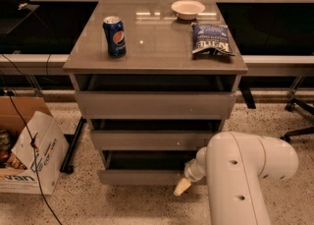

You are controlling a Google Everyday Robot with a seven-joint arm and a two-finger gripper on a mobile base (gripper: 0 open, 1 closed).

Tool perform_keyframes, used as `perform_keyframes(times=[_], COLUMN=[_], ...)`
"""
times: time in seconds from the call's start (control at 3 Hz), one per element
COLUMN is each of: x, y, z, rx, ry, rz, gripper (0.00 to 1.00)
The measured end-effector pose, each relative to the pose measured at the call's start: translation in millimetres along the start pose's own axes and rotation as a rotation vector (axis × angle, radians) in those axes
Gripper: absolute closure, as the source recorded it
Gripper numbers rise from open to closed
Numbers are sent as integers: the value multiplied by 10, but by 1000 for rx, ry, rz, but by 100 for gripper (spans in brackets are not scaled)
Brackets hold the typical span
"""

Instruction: Open bottom drawer

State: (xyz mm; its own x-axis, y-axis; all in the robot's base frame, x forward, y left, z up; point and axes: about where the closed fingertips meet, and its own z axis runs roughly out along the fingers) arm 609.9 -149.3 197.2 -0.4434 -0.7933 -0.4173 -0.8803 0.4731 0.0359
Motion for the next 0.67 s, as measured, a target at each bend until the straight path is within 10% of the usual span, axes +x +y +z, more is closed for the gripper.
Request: perform_keyframes(times=[0.67], x=[64], y=[114], z=[32], rx=[-51], ry=[-6], rz=[-49], gripper=[0])
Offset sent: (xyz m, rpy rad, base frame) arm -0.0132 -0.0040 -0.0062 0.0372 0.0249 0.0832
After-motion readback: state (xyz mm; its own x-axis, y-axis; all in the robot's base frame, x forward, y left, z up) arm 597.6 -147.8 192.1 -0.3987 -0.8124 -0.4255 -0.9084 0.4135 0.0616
